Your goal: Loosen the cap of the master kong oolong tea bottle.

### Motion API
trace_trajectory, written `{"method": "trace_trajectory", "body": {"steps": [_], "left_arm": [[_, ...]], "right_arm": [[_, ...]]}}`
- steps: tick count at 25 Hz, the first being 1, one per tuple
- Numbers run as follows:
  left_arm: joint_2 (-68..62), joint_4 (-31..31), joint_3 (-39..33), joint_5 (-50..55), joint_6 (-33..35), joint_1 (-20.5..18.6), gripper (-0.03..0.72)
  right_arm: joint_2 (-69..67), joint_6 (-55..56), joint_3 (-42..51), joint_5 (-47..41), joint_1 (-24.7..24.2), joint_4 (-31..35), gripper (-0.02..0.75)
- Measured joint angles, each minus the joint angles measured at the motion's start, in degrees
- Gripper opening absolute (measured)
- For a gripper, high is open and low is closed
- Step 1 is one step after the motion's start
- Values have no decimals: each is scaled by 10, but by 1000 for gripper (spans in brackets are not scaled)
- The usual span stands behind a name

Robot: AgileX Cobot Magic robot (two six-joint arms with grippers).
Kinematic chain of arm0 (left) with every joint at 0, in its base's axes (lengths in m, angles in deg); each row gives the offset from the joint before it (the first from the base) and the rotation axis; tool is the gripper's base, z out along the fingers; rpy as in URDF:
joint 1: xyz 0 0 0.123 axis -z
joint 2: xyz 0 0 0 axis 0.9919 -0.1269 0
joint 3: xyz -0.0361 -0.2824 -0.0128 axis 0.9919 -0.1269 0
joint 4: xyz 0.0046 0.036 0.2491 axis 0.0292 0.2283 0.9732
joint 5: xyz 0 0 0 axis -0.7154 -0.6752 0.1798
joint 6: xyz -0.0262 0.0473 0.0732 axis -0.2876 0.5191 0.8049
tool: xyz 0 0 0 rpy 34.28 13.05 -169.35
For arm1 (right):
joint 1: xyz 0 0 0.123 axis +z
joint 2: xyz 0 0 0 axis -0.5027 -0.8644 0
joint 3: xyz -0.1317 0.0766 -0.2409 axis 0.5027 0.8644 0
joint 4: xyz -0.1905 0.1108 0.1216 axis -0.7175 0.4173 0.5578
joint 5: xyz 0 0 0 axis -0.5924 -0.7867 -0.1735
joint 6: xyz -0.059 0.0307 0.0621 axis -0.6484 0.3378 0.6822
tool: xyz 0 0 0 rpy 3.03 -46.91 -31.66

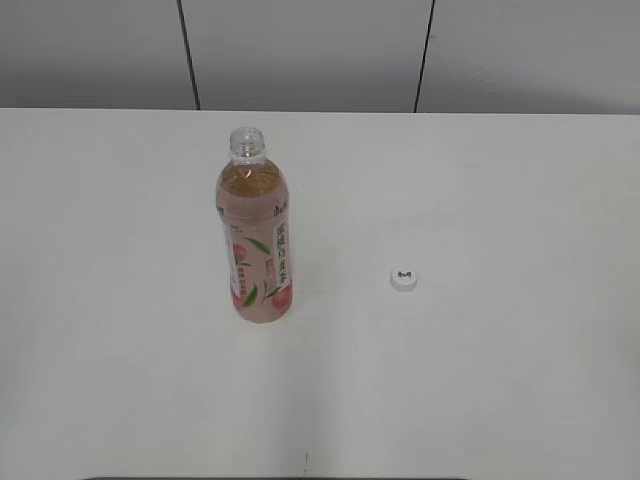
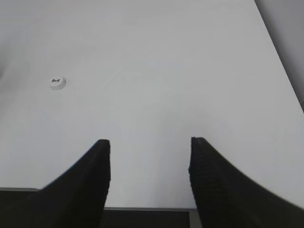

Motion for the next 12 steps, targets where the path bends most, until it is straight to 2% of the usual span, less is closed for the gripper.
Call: {"method": "trace_trajectory", "body": {"steps": [7,12], "left_arm": [[0,0,0,0,0,-58,365],[0,5,0,0,0,-68,362]], "right_arm": [[0,0,0,0,-84,0,407],[0,0,0,0,-100,0,407]]}}
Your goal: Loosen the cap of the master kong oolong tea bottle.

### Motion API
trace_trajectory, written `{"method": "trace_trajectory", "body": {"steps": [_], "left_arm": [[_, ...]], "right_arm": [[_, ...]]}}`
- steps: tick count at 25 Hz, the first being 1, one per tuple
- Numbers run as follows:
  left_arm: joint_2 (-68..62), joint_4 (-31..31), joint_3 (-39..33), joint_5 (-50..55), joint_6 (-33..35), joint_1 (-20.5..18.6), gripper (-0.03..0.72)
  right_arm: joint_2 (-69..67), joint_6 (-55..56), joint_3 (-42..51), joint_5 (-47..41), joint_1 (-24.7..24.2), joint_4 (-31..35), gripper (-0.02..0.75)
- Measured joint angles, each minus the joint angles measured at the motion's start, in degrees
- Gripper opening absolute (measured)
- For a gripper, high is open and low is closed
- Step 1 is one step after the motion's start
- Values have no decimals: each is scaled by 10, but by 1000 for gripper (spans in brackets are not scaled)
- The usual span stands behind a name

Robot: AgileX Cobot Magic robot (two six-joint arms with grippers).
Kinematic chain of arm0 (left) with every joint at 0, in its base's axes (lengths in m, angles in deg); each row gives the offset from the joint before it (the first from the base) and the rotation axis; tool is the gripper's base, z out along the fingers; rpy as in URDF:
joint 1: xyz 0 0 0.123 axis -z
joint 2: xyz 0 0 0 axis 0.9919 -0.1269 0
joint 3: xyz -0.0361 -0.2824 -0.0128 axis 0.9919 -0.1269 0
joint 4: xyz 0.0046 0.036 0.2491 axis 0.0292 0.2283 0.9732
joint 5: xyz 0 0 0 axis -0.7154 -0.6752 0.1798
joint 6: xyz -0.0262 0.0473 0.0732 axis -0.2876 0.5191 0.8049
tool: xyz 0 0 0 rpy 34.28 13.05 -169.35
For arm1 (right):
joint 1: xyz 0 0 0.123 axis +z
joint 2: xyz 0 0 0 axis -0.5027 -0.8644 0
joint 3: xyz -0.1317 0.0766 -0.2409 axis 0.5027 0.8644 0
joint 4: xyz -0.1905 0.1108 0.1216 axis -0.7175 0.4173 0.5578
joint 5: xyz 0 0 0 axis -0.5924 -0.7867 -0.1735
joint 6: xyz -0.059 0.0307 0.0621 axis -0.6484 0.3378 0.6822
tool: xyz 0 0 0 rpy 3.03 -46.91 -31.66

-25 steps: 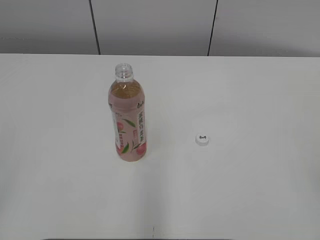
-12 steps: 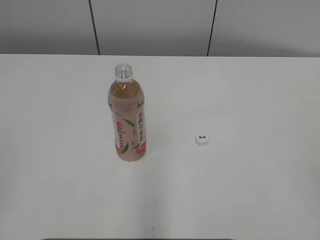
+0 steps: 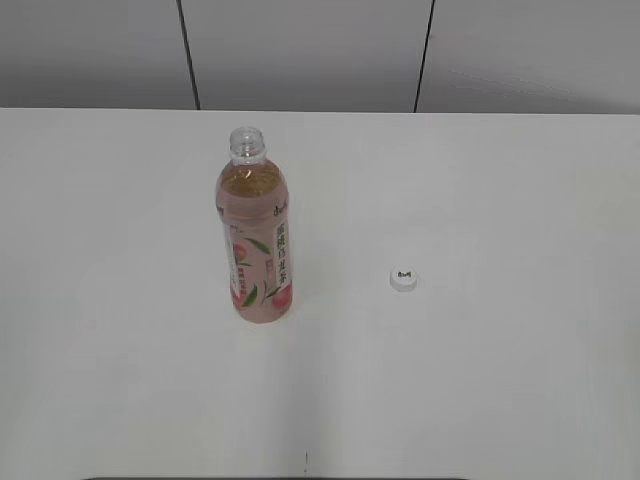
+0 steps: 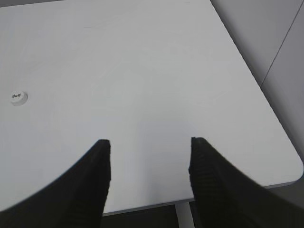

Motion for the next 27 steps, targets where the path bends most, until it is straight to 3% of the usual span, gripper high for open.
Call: {"method": "trace_trajectory", "body": {"steps": [9,27], "left_arm": [[0,-1,0,0,0,12,328],[0,-1,0,0,0,21,242]], "right_arm": [[0,0,0,0,-25,0,407],[0,0,0,0,-26,0,407]]}}
